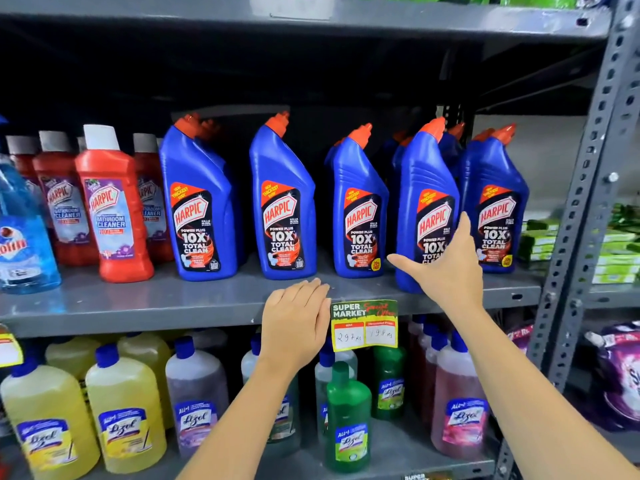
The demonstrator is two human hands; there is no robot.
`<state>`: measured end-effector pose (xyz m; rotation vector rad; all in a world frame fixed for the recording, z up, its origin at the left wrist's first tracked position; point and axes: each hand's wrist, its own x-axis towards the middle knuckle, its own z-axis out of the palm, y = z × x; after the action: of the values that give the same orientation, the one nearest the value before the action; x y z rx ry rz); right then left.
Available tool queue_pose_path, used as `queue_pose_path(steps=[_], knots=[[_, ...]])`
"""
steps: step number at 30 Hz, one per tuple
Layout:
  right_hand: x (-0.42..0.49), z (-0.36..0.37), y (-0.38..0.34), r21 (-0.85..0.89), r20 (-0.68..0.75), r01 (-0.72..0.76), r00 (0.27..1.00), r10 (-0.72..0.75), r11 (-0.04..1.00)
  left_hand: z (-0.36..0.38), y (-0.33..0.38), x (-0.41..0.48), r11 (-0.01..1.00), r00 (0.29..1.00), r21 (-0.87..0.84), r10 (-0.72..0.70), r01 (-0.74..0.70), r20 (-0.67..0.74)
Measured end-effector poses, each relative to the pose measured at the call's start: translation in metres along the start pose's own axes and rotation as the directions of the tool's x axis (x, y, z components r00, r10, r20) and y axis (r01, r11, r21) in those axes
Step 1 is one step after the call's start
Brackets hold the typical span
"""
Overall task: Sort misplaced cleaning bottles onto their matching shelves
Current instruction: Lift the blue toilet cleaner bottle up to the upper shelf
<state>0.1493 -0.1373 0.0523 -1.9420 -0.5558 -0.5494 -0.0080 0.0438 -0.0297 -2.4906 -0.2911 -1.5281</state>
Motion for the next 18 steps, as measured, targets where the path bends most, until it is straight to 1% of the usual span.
queue_pose_path(steps=[13, 16, 18], knots=[[0.036, 0.024, 0.011, -0.116, -0.008, -0.070, 0.998, 0.070, 0.991, 0.005, -0.001, -0.002, 1.000, 0.998, 0.009, 0.010, -0.010, -0.056], [0.041, 0.028, 0.017, -0.080, 0.013, -0.055, 0.998, 0.056, 0.995, 0.004, -0.001, -0.002, 1.000, 0.998, 0.005, 0.007, -0.007, -0.058], [0.048, 0.025, 0.022, 0.009, 0.086, -0.053, 0.995, 0.052, 0.999, 0.003, 0.000, -0.002, 1.000, 0.998, 0.003, 0.002, -0.001, -0.057]])
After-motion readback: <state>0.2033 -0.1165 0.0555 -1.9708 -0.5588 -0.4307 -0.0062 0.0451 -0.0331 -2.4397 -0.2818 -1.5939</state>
